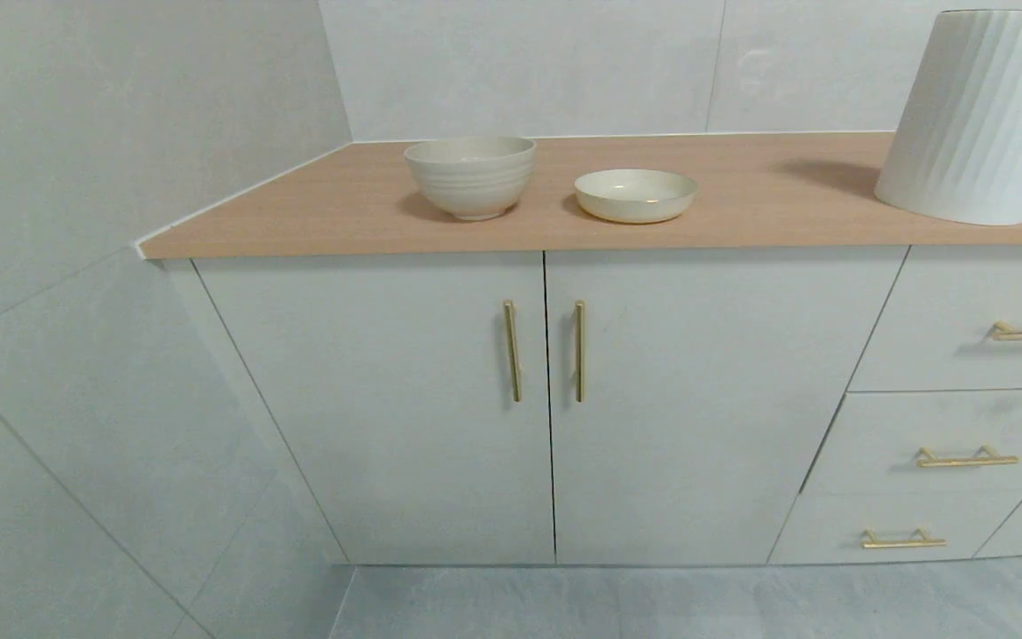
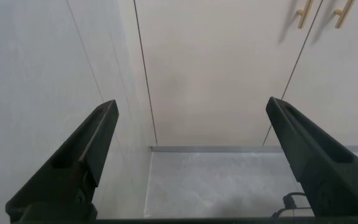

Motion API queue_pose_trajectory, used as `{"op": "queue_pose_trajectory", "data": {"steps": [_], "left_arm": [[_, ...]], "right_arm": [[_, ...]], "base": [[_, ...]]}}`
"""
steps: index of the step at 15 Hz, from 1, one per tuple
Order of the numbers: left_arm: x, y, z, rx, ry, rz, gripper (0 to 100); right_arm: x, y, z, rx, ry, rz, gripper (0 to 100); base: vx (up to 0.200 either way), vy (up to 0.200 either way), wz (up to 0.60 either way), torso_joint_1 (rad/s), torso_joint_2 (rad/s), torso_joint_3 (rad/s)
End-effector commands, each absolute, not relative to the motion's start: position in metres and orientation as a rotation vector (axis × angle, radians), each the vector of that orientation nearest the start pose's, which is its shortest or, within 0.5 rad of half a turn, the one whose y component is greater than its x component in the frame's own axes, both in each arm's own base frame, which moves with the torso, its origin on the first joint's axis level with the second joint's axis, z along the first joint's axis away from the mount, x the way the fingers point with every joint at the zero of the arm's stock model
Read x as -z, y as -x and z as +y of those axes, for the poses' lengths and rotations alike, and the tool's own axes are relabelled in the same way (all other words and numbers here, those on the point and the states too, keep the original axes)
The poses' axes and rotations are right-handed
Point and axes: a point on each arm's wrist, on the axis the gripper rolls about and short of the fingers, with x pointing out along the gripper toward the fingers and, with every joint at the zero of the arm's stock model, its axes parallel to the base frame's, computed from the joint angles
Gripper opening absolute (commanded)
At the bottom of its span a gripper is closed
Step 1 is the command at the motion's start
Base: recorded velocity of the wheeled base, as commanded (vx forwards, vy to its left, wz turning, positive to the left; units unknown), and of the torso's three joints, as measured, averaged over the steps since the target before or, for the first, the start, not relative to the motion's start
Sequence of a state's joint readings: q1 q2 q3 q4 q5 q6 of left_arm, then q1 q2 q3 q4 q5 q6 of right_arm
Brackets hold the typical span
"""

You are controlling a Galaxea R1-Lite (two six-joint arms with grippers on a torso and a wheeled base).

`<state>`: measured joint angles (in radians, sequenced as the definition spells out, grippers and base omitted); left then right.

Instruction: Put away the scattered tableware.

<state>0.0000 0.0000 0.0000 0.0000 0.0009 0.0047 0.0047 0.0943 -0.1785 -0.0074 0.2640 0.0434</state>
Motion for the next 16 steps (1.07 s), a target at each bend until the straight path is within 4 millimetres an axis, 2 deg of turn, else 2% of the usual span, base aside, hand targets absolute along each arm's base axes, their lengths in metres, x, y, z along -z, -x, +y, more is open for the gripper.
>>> {"op": "queue_pose_trajectory", "data": {"steps": [1,4,7,8,10,13,16], "left_arm": [[-0.075,0.023,0.0,-0.002,-0.005,0.0,100],[-0.075,0.023,0.0,-0.002,-0.005,0.0,100],[-0.075,0.023,0.0,-0.002,-0.003,0.0,100],[-0.075,0.023,0.0,-0.002,-0.003,0.0,100],[-0.075,0.023,0.0,-0.002,-0.005,0.002,100],[-0.075,0.023,0.0,-0.002,-0.005,0.0,100],[-0.075,0.023,0.0,-0.002,-0.005,0.0,100]], "right_arm": [[-0.153,-0.008,0.011,-0.499,-0.093,0.18,100],[-0.183,-0.059,0.016,-0.593,-0.13,0.347,100],[-0.204,-0.111,0.042,-0.772,-0.118,0.421,100],[-0.207,-0.138,0.057,-0.815,-0.123,0.441,100],[-0.203,-0.172,0.079,-0.861,-0.146,0.447,100],[-0.186,-0.233,0.117,-0.908,-0.174,0.432,100],[-0.178,-0.27,0.144,-0.935,-0.181,0.457,100]], "base": [[0.0,0.0,0.0,0.0,0.0,0.0],[0.0,0.0,0.0,0.0,0.0,0.0],[0.0,0.0,0.0,0.0,0.0,0.0],[0.0,0.0,0.0,0.0,0.0,0.0],[0.0,0.0,0.0,0.0,0.0,0.0],[0.0,0.0,0.0,0.0,0.0,0.0],[0.0,0.0,0.0,0.0,0.0,0.0]]}}
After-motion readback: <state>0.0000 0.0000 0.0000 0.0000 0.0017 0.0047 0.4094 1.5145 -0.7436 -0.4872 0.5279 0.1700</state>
